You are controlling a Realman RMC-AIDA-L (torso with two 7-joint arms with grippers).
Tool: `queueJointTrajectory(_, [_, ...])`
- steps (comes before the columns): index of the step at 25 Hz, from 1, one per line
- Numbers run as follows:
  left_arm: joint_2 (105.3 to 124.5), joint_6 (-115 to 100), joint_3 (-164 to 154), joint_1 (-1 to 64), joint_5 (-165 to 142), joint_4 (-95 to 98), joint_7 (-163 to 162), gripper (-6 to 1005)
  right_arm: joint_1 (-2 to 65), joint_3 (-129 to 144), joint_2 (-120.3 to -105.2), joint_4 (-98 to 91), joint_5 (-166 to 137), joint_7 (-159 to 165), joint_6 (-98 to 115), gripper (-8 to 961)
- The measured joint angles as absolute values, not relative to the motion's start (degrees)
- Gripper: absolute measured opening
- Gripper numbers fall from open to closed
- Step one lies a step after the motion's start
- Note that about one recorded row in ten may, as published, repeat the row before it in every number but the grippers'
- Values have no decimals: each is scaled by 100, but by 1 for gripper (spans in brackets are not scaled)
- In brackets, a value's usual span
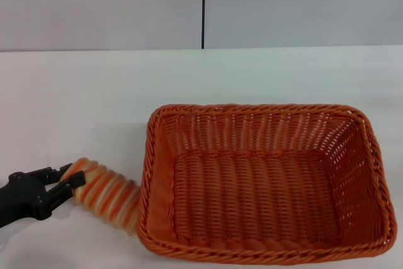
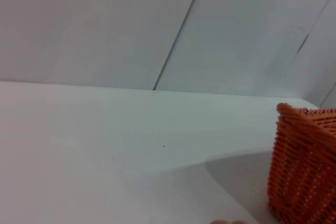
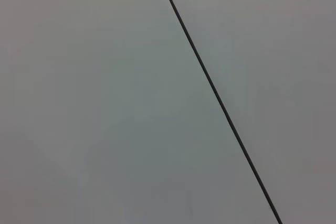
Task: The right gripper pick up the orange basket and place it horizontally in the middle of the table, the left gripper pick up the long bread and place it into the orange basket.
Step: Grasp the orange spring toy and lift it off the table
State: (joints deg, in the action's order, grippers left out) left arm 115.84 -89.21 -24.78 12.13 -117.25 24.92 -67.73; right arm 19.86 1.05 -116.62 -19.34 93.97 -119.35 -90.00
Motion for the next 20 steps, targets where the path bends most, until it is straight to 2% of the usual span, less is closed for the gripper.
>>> queueJointTrajectory(20, [11582,-8920,-2253,1244,-11712,2515,-6756,201,1968,87,-11670,-1925,9384,-11943,-8991,275])
